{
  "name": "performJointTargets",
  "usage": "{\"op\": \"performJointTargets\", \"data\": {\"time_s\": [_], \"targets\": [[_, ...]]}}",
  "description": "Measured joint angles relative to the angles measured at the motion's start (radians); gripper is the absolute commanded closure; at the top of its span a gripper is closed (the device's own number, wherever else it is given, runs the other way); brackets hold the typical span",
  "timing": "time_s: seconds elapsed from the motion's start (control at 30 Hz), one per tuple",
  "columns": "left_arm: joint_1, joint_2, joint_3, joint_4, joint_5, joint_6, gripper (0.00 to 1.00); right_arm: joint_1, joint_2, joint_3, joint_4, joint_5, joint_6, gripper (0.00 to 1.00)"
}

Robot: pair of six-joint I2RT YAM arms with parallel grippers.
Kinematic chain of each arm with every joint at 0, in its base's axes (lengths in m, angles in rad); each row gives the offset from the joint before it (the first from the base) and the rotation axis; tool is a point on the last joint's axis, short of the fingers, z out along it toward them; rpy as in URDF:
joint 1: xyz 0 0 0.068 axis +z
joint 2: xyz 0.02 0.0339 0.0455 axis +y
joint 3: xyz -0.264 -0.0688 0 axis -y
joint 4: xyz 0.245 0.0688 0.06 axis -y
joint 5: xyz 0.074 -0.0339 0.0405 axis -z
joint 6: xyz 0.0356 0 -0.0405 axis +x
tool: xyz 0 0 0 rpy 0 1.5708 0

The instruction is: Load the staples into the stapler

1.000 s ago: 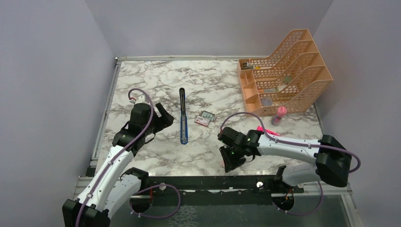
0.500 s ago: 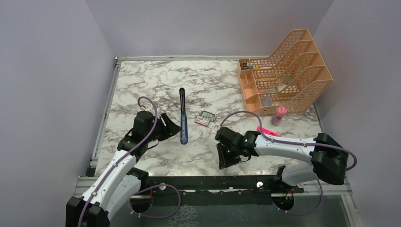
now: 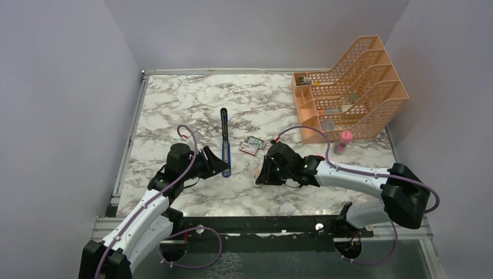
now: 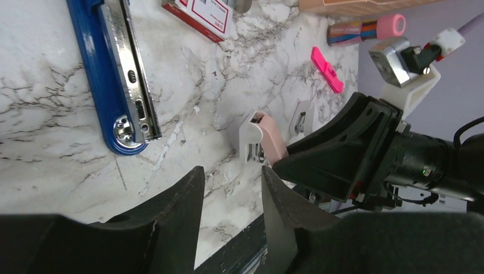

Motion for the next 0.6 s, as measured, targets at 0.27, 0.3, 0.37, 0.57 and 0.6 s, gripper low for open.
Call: {"op": "performJointTargets", "data": {"time_s": [0.27, 0.3, 0.37, 0.57, 0.6], "targets": [[-0.129, 0.136, -0.038, 0.135, 0.021, -0.021, 0.60, -0.082, 0.000, -0.057, 0.089, -0.106, 0.057, 0.81], [-0.146, 0.153, -0.042, 0.152, 0.021, -0.024, 0.59, -0.091, -0.001, -0.066, 0.098, -0.119, 0.067, 0.81], [-0.181, 0.190, -0.052, 0.198, 0.021, -0.039, 0.54, -0.103, -0.005, -0.084, 0.113, -0.145, 0.084, 0.81], [-0.314, 0.354, -0.067, 0.337, -0.018, -0.080, 0.46, -0.129, -0.037, -0.122, 0.159, -0.214, 0.143, 0.81], [-0.330, 0.375, -0.067, 0.345, -0.027, -0.085, 0.45, -0.132, -0.045, -0.124, 0.163, -0.221, 0.150, 0.81]]}}
